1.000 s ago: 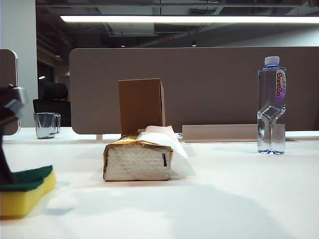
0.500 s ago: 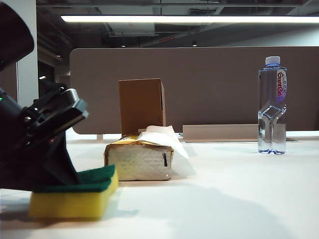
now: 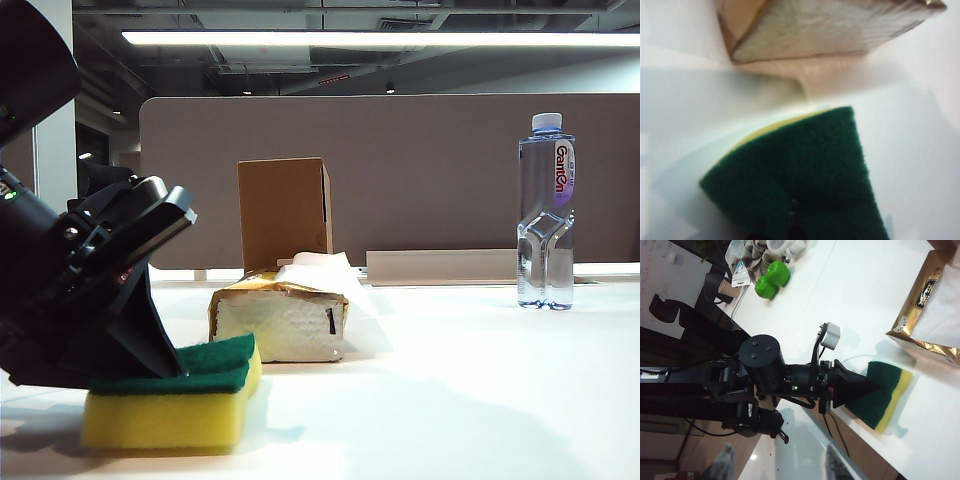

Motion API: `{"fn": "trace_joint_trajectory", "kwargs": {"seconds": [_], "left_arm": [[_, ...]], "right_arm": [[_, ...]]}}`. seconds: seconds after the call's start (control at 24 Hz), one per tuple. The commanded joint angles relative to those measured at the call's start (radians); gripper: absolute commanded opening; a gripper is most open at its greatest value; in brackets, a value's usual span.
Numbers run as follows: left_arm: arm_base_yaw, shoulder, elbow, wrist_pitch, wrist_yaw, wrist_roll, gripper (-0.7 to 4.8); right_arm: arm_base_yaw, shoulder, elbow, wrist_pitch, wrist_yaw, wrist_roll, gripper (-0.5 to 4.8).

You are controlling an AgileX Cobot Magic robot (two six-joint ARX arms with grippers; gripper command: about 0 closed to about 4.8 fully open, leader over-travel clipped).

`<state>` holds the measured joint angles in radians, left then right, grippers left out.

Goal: Move the sponge from left to right to wipe the table, avoiding obstacles on the table, and finally reaching the bottle of mineral water.

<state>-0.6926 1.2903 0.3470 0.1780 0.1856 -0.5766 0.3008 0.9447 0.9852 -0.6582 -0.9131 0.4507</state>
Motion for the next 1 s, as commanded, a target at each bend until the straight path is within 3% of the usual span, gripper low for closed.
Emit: {"fn": "trace_joint_trajectory", "kwargs": {"seconds": [0.04, 0.25, 1.0], "left_arm": [[-0.005, 0.012, -0.004, 0.0, 0.021, 0.0, -0.06], [-0.005, 0.069, -0.001, 0.107, 0.074, -0.008, -0.06], [-0.04, 0.119, 0.052, 0.14, 0.075, 0.0, 0.01]], "right_arm": [[0.0, -0.005, 0.005, 0.003, -0.006, -0.007, 2.34], [0.0, -0.006, 0.005, 0.003, -0.007, -0.007, 2.34], [0.0, -0.007, 0.005, 0.0, -0.007, -0.007, 2.34]]}}
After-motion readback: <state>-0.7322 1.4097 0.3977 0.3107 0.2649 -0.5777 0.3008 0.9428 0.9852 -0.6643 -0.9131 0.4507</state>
